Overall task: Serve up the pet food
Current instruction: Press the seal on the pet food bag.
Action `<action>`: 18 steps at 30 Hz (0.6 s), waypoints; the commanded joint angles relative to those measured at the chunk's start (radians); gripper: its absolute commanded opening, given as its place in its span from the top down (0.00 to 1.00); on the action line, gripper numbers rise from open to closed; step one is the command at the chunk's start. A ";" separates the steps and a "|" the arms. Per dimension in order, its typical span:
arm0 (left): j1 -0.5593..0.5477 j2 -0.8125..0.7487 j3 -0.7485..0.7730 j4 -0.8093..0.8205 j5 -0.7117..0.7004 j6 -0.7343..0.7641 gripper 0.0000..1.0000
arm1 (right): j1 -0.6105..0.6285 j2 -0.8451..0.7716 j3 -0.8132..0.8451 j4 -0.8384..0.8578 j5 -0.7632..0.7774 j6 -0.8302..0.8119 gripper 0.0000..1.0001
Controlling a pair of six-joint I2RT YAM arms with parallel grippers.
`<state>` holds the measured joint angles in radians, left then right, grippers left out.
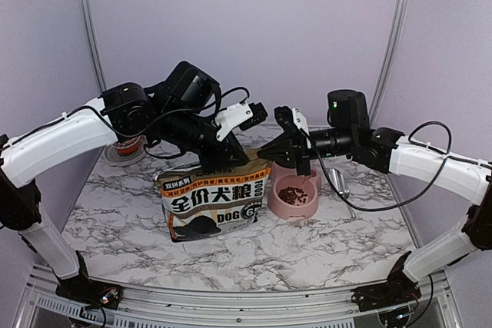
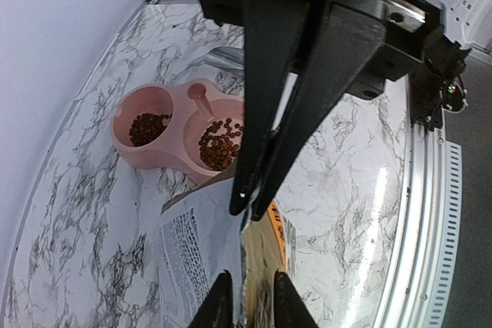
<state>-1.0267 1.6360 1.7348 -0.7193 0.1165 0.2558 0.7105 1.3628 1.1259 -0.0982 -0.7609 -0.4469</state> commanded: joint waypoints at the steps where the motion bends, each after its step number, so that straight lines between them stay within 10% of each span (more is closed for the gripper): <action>1: -0.021 0.019 0.002 -0.030 -0.163 0.019 1.00 | -0.027 -0.044 0.045 0.049 -0.064 0.029 1.00; 12: -0.023 -0.035 -0.005 -0.030 -0.258 0.061 1.00 | -0.056 -0.078 0.003 0.069 -0.117 0.014 0.98; 15: -0.024 -0.041 -0.008 -0.029 -0.212 0.071 1.00 | -0.054 -0.049 0.021 0.063 -0.124 0.015 0.61; 18: -0.023 -0.037 -0.010 -0.023 -0.188 0.071 1.00 | -0.036 -0.022 0.035 0.056 -0.075 -0.001 0.48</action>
<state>-1.0576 1.6367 1.7321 -0.7071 -0.0677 0.3119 0.6701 1.3437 1.1156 -0.0719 -0.8402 -0.4397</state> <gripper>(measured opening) 0.015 0.476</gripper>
